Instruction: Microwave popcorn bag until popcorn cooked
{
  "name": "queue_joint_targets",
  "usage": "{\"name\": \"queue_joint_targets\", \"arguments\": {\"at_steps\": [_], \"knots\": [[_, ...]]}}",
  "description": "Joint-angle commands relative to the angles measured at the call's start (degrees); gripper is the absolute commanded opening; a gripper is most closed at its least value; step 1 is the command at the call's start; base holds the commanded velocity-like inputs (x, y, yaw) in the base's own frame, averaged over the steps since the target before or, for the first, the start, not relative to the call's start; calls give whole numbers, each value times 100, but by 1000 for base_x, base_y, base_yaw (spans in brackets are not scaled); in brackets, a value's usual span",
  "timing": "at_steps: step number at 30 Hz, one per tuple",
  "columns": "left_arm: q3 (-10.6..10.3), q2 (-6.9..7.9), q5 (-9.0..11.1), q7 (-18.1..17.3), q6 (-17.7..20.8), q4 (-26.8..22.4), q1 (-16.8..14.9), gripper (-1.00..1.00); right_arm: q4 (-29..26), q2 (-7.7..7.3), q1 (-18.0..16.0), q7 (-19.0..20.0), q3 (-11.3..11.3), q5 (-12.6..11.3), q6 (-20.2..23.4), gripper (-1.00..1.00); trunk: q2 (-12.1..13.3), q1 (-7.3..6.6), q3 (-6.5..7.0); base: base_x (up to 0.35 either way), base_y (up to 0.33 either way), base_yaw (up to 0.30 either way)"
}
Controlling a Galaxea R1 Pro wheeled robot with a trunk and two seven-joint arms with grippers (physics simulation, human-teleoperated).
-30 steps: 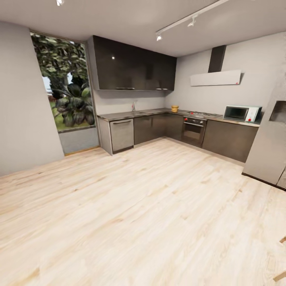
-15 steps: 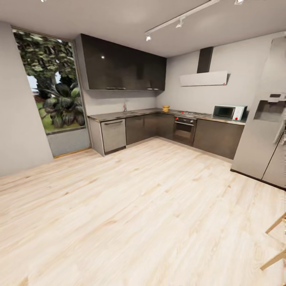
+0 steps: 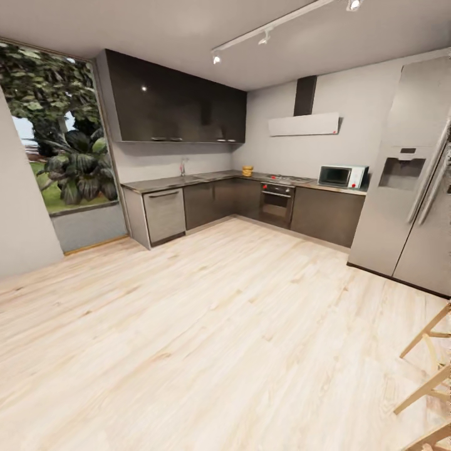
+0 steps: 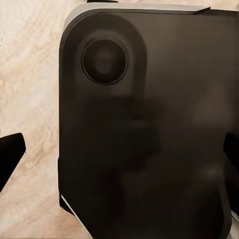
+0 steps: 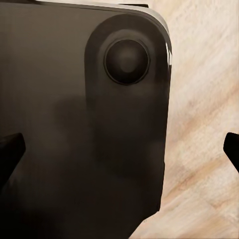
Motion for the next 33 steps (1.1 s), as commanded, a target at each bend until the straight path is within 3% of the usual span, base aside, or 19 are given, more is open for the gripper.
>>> {"name": "queue_joint_targets", "arguments": {"at_steps": [1,33], "knots": [[4,-1,43,-2,-7,0,-1,100,5,0,-2,-1,4,2,-24,100,-2,3,-4,292,0,-145],[2,-1,43,-3,-7,0,-1,100,5,-4,-2,-1,4,-8,-15,100,-2,3,-4,320,0,-9]]}}
